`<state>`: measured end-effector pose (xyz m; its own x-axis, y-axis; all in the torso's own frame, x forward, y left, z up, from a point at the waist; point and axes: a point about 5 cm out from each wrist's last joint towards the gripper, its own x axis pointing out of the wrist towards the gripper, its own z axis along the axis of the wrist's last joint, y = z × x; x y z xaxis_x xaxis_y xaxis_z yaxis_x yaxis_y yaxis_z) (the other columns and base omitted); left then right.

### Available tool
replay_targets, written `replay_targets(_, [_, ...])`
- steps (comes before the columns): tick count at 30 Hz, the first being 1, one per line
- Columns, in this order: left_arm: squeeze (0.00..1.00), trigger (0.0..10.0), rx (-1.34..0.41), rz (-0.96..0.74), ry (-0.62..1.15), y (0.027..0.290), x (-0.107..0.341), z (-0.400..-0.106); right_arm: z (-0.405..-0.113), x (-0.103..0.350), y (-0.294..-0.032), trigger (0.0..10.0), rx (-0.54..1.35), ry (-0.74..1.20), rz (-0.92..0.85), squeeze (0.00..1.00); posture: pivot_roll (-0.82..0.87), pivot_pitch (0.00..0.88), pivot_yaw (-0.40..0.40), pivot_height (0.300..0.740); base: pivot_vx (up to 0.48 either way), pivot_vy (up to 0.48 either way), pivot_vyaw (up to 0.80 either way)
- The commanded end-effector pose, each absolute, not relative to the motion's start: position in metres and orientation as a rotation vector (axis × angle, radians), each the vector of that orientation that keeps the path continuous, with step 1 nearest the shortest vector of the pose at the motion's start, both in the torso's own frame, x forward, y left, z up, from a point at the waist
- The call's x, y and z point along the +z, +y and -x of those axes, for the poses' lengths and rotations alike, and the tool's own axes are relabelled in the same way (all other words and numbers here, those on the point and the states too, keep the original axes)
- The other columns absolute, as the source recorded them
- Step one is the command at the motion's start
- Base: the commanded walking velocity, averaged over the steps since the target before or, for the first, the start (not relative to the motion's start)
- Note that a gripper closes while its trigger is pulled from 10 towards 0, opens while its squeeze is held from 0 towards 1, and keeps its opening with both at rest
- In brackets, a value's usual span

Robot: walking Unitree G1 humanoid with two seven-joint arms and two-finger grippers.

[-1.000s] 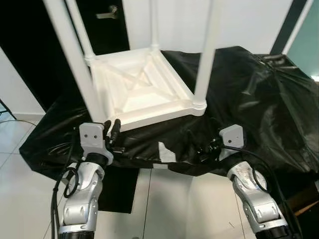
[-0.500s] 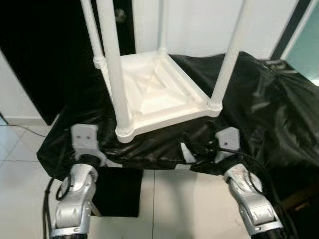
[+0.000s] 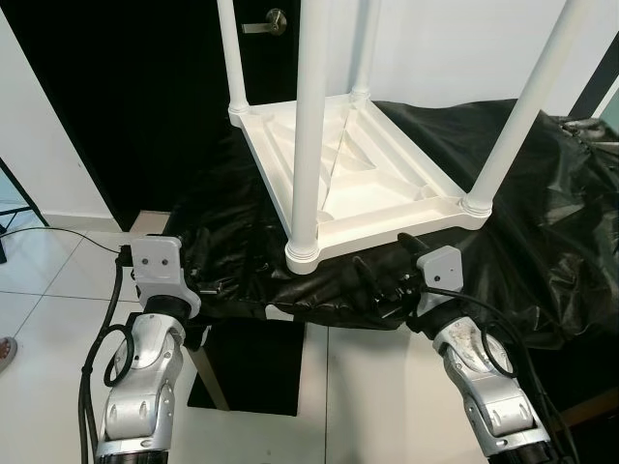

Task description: Building children table

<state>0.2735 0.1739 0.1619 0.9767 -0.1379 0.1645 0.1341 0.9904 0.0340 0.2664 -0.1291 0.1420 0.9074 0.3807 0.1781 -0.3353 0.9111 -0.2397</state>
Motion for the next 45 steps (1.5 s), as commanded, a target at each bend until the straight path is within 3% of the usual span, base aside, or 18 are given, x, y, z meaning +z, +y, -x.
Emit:
replay_targets(1, [0.00,10.0,-0.151,-0.026,-0.164,0.168,0.161,-0.275,-0.267,0.141,-0.134,10.0,0.365,-0.214,0.213,0.00,0.06,0.000,-0.017,0.740,0.000,0.000,0.00])
replay_targets(20, [0.00,10.0,-0.250,-0.065,-0.196,0.159,0.167,-0.268,-0.270,0.141,-0.148,10.0,0.318,-0.167,0.214,0.00,0.06,0.000,0.006,0.740,0.000,0.000,0.00])
replay_targets(28, [0.00,10.0,-0.449,-0.151,-0.153,0.151,0.159,-0.256,-0.274,0.135,-0.168,10.0,0.278,-0.112,0.242,0.00,0.06,0.000,0.030,0.740,0.000,0.000,0.00])
replay_targets(45, [0.00,10.0,-0.651,-0.180,-0.098,0.121,0.146,-0.248,-0.280,0.143,-0.173,10.0,0.186,-0.151,0.229,0.00,0.05,0.000,0.030,0.740,0.000,0.000,0.00])
